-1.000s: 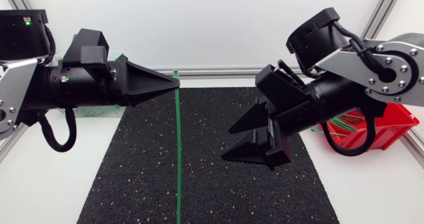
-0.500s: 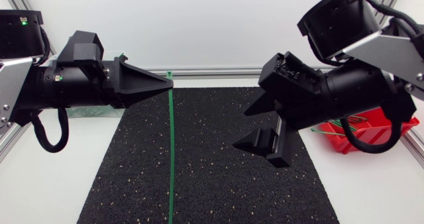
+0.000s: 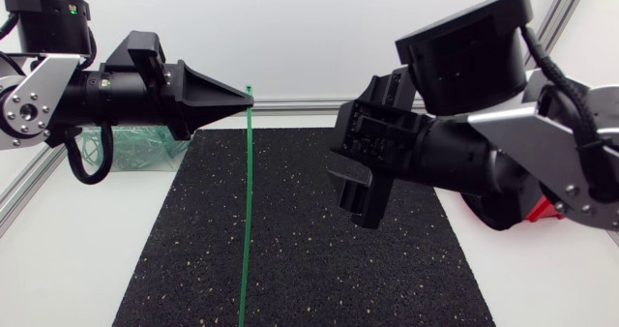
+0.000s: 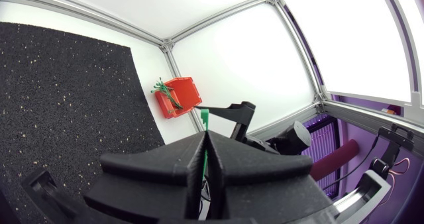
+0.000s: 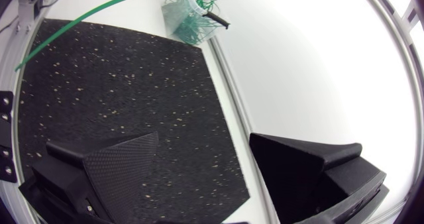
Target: Take a green cable tie from the red box, thread the tail through the head to close it, then place it in the transparent bin on the left.
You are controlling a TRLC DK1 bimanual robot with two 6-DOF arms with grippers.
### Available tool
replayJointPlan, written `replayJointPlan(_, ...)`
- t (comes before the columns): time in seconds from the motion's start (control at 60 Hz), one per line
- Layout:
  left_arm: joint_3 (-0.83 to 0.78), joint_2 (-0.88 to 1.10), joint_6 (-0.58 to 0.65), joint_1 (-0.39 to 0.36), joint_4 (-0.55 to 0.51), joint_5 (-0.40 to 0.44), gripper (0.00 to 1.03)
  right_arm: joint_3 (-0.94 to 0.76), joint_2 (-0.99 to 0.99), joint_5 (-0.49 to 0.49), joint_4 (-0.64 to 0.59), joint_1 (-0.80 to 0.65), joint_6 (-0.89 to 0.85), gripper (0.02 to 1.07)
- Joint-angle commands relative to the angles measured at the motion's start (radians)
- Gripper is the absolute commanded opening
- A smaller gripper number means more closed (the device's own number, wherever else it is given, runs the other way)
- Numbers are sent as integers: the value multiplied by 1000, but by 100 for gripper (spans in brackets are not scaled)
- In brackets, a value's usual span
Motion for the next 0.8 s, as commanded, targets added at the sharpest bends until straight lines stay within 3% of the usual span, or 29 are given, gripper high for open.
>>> replayJointPlan(0.0,50,34,-6,8,16,23,4,-66,7,55,108,27,-159,102)
replayJointPlan(0.083,72,71,0,8,18,25,4,-135,-11,90,234,48,-294,102)
replayJointPlan(0.233,93,117,31,9,18,31,4,-321,1,119,624,91,-633,102)
replayJointPlan(0.333,93,133,57,6,16,54,4,-373,29,105,763,100,-771,102)
replayJointPlan(0.633,96,199,149,6,4,77,4,-441,73,1,966,148,-1048,102)
replayJointPlan(0.783,96,212,193,5,-21,89,4,-482,85,-60,994,162,-1144,102)
